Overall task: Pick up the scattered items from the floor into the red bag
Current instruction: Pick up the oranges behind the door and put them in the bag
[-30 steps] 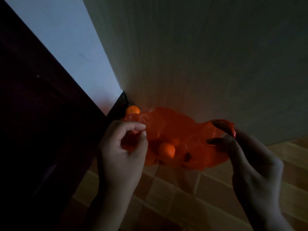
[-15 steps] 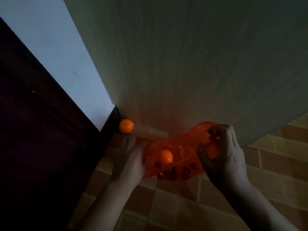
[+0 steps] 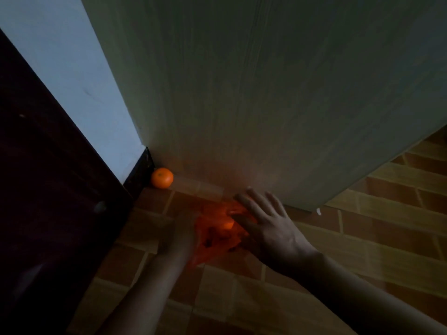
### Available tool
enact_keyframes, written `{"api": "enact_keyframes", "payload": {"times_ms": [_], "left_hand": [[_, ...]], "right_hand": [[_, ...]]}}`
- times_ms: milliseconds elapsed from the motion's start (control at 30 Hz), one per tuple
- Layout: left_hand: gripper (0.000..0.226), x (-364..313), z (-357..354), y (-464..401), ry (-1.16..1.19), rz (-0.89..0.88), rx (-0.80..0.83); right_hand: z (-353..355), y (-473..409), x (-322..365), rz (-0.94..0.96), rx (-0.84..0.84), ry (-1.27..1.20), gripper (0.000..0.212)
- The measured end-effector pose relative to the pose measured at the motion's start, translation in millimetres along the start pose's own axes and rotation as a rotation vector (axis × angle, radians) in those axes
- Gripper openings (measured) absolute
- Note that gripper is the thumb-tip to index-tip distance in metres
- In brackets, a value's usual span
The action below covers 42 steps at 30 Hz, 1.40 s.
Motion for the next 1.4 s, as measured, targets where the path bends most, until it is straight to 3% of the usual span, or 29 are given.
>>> {"api": "enact_keyframes", "payload": {"times_ms": [67,133,300,433,800,900,1067,1267,1400], "left_hand": [[0.029,-8,0,-2,0.064,0.063,0.041],[0.025,-18,-4,-5,0.145,0.062,0.075],[0.007,-47,-3,-10,0.191,-0.028,0.183],[0.016,-65,25,-17,0.143,-0.124,0.104],[0.048,-99,88,0,0.011,-0.462,-0.296],[0.051,-103,67,10,-0.059,-0.559,-0.344],[0.041,-78,6,26,-0.156,-0.624,-0.229],[0.086,-15,-60,19,-0.412,-0.355,0.151],[0.108,18,-87,27,-0.449,-0.198,0.283]], "right_hand": [[-14,11,-17,-0.077,0.099,-0.029,0.067],[-13,25,-32,-0.166,0.087,-0.096,0.066],[27,48,-47,-0.300,-0.143,-0.211,0.025],[52,53,-51,-0.288,-0.284,-0.221,0.012],[68,43,-63,-0.337,-0.476,-0.093,0.035],[48,40,-56,-0.257,-0.404,-0.042,0.046],[-5,23,-19,0.050,-0.231,-0.068,0.043],[-111,24,-49,-0.110,0.358,-0.039,0.100],[-149,38,-70,-0.261,0.527,-0.107,0.117]]}}
Point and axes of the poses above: each hand's wrist, its own y-axis away from the middle knuckle, its own z-axis out of the back of the hand, x = y × z, the point moved 9 cm from there along -y, towards the middle knuckle, and after that the axes turned 7 degrees about -x, right-handed, at the moved point
